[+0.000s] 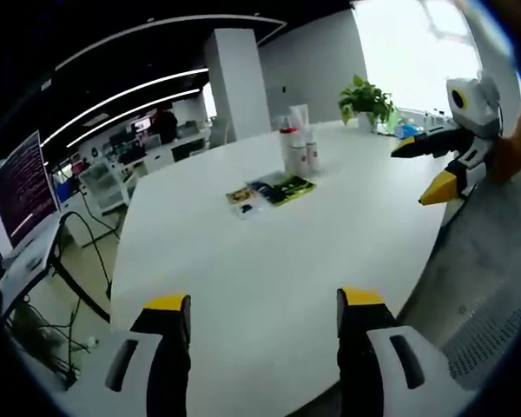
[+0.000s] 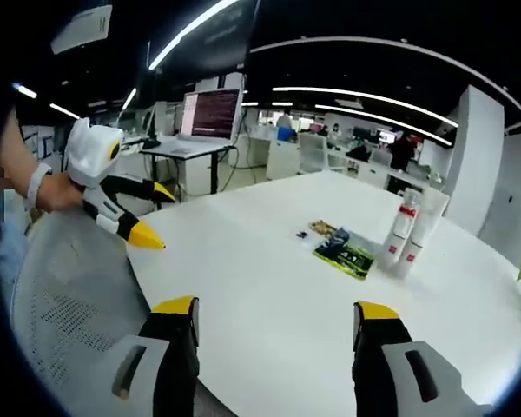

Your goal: Arrange the skincare products in the storage area until every visible bottle or jar stands upright without overlapping.

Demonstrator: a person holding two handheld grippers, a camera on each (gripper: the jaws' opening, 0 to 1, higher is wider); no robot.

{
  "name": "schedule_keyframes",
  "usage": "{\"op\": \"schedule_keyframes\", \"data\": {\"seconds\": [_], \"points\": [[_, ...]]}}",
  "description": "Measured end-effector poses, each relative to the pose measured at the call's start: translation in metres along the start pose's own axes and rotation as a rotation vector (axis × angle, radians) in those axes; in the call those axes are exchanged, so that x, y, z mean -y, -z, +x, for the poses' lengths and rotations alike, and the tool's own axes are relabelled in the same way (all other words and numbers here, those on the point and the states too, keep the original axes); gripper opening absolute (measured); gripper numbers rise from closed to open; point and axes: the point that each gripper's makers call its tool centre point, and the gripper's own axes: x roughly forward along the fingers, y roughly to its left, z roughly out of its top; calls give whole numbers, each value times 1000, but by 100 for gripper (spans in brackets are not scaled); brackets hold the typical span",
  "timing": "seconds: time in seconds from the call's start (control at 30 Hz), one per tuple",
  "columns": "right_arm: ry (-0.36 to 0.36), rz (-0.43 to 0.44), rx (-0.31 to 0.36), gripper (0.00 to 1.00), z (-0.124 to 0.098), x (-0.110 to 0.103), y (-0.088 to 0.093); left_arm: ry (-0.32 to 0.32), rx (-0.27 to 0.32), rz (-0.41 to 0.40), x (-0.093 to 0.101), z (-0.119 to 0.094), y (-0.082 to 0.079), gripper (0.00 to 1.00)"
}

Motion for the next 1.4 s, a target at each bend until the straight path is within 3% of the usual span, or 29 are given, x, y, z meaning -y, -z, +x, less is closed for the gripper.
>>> {"op": "schedule_keyframes", "data": {"seconds": [0.7,1.0,1.2,1.4], "points": [[-53,-23,7,68,1,-13,0,-14,-46,21,-3,0,9,57],[-45,-28,17,68,-2,-9,0,8,-79,40,4,3,14,56],[-33,-18,17,71,-2,-6,0,4,-73,11,3,3,13,61],[-41,-11,8,72,-1,-7,1,-5,-52,-38,1,4,10,73]]}}
